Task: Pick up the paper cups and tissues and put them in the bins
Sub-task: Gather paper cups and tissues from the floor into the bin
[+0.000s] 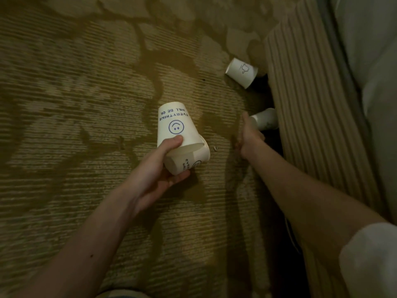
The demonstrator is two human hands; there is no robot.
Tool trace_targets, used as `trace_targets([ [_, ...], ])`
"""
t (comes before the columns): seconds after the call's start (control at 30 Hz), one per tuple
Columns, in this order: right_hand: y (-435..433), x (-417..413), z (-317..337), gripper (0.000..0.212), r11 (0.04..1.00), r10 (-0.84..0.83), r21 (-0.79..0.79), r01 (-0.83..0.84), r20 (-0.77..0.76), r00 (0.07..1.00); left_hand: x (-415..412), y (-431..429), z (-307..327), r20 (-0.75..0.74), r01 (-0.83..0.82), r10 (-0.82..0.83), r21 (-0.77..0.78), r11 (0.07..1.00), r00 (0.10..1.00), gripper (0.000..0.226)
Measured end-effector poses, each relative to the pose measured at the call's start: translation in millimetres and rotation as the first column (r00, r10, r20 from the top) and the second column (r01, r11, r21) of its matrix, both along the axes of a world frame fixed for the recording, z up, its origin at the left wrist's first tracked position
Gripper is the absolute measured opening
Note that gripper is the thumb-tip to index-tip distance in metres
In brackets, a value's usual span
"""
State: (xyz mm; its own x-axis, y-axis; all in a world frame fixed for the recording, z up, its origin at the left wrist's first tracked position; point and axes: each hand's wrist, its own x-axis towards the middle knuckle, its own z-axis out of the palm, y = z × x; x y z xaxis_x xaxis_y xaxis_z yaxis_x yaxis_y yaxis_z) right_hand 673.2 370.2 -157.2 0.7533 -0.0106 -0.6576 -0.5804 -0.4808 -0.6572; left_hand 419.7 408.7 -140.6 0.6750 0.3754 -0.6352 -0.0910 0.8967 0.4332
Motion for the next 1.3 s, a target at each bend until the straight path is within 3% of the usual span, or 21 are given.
trace_targets([
  [0.3,15,44,-20,0.062,0.996,-0.087,-0.014,0.086,-0.103,0.991,4,12,-8,0.004,-0.022,0.022,-0.015,1.0,1.0,0.05],
  [0.4,17,42,-17,0.062,0.999,-0.051,0.008,0.051,-0.028,0.998,3,16,-10,0.012,-0.027,0.027,-0.017,0.999,1.0,0.053],
  [0.57,34,-22,-11,0.06,0.974,0.223,-0.03,-0.222,0.029,0.974,-9,25,-11,-0.039,-0.099,0.099,-0.005,0.995,0.994,0.047],
  [0.7,45,-108,-5,0.056,0.881,0.473,-0.039,-0.471,0.03,0.881,-54,33,0,-0.111,-0.191,0.195,0.045,0.981,0.974,0.042],
  [0.83,56,-218,8,0.053,0.594,0.804,0.151,-0.79,-0.071,0.591,-156,29,28,-0.212,-0.359,0.38,0.132,0.924,0.9,0.03],
  [0.93,64,-315,39,0.05,0.335,0.942,0.429,-0.839,-0.127,0.312,-262,-3,68,-0.278,-0.504,0.549,0.22,0.835,0.788,0.026],
  [1.03,64,-414,90,0.064,0.02,0.993,0.656,-0.754,-0.099,-0.059,-359,-61,124,-0.358,-0.656,0.714,0.289,0.698,0.602,0.051],
  [1.13,46,-503,146,0.064,-0.305,0.896,0.79,-0.532,0.049,-0.441,-427,-134,187,-0.377,-0.729,0.805,0.358,0.583,0.458,0.055],
  [1.23,6,-581,198,0.063,-0.49,0.726,0.815,-0.31,0.184,-0.663,-470,-220,244,-0.301,-0.804,0.903,0.425,0.415,0.307,0.06],
  [1.3,-18,-614,224,0.062,-0.546,0.64,0.808,-0.222,0.231,-0.733,-480,-262,269,-0.257,-0.819,0.929,0.448,0.36,0.268,0.058],
])
